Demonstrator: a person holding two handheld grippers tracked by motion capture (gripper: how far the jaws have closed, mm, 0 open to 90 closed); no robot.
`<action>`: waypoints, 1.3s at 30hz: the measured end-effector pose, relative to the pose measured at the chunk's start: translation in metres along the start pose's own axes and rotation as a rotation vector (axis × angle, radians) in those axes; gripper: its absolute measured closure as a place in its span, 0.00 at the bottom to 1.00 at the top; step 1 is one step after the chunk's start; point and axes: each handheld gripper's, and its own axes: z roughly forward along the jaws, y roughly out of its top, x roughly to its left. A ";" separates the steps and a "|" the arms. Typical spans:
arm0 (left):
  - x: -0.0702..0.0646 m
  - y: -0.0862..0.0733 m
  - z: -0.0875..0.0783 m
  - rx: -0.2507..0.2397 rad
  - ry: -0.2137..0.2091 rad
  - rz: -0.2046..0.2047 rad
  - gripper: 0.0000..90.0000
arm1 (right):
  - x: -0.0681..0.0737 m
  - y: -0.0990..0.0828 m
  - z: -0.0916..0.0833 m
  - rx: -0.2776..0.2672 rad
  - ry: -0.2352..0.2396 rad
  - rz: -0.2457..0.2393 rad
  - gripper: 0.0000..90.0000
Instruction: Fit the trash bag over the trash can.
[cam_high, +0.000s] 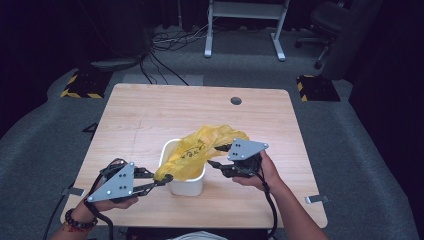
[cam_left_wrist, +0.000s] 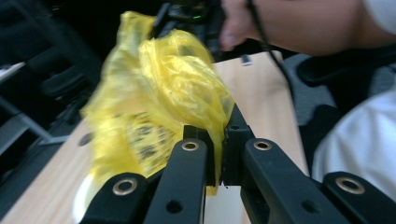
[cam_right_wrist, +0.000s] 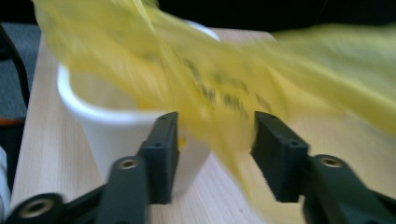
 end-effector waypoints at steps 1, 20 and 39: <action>-0.003 -0.002 -0.001 0.009 -0.006 0.016 0.99 | 0.000 -0.002 0.001 0.002 0.012 0.003 0.68; -0.054 -0.045 0.044 0.215 0.221 0.191 0.99 | -0.007 -0.030 0.026 0.025 0.026 0.056 0.99; -0.044 -0.056 0.040 0.155 0.280 -0.025 0.99 | 0.019 -0.013 -0.050 -0.256 0.052 -0.212 0.82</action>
